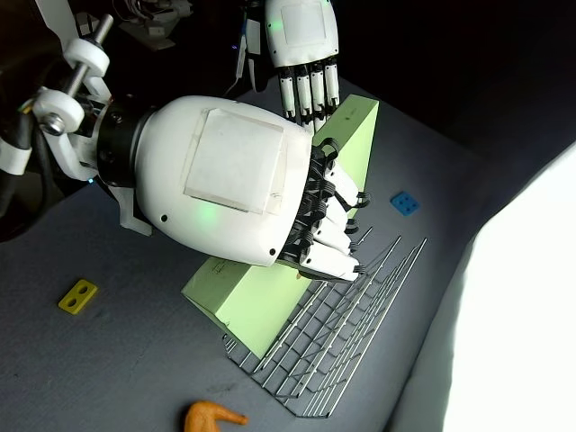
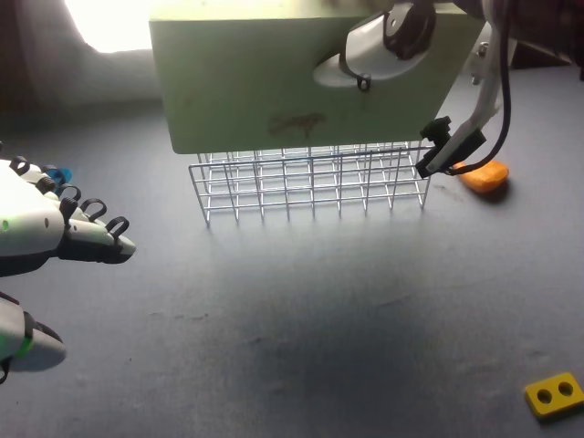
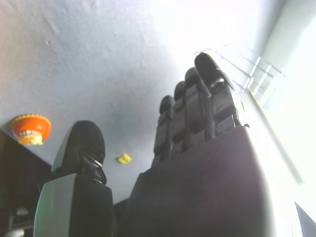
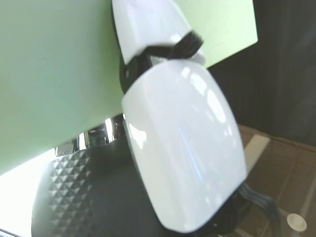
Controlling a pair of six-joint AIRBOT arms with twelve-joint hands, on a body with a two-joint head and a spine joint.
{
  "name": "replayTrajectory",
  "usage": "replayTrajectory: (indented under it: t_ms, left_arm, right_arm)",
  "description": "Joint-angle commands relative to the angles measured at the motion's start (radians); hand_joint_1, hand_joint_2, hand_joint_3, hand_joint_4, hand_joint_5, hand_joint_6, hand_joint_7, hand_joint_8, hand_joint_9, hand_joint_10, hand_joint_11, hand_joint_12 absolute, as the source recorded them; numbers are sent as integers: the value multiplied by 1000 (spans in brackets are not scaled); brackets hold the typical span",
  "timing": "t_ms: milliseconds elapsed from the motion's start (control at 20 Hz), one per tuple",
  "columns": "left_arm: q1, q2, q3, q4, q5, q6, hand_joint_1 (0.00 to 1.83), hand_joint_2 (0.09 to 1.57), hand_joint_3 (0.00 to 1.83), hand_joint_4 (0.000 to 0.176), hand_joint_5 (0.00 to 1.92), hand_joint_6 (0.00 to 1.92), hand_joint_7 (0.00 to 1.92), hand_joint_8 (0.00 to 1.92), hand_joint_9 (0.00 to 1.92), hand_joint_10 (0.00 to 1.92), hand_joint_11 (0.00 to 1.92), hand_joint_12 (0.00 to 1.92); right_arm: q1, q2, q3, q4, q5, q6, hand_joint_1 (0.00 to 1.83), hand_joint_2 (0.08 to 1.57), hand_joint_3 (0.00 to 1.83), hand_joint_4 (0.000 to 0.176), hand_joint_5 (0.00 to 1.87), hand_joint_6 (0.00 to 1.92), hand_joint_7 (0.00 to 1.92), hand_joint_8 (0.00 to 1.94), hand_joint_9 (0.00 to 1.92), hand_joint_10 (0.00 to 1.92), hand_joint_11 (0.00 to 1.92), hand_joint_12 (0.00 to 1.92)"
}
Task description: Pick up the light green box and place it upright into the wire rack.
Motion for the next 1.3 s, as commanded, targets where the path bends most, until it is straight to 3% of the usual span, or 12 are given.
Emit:
replayTrajectory:
  t_ms: [0,200,550,650,1250]
  left_arm:
    - [-8,-1,2,27,-61,1,508,1269,6,10,125,7,162,4,212,16,0,843]
    - [-8,-1,2,27,-61,1,516,1267,4,19,135,7,169,3,183,1,0,820]
    - [-7,-3,2,27,-61,1,493,1272,4,16,118,0,154,0,159,0,0,792]
    - [-7,-3,2,27,-61,1,510,1271,3,10,119,2,157,3,162,3,0,807]
    - [-7,-6,3,27,-61,1,535,1263,0,6,140,8,153,5,170,4,0,749]
  right_arm:
    - [6,2,5,-29,27,8,1361,1166,2,0,888,1041,936,1162,692,1476,403,1790]
    - [-7,-6,10,-29,31,8,1358,1174,1,0,874,1060,919,1195,684,1482,400,1758]
    - [-14,-20,31,-27,44,19,1371,1140,0,0,916,998,1001,1060,767,1378,440,1723]
    - [-12,-23,35,-27,44,30,1366,1148,2,0,925,981,953,1157,742,1392,430,1724]
    - [-16,-36,56,-26,48,9,1360,1169,0,0,908,991,896,1220,707,1473,421,1760]
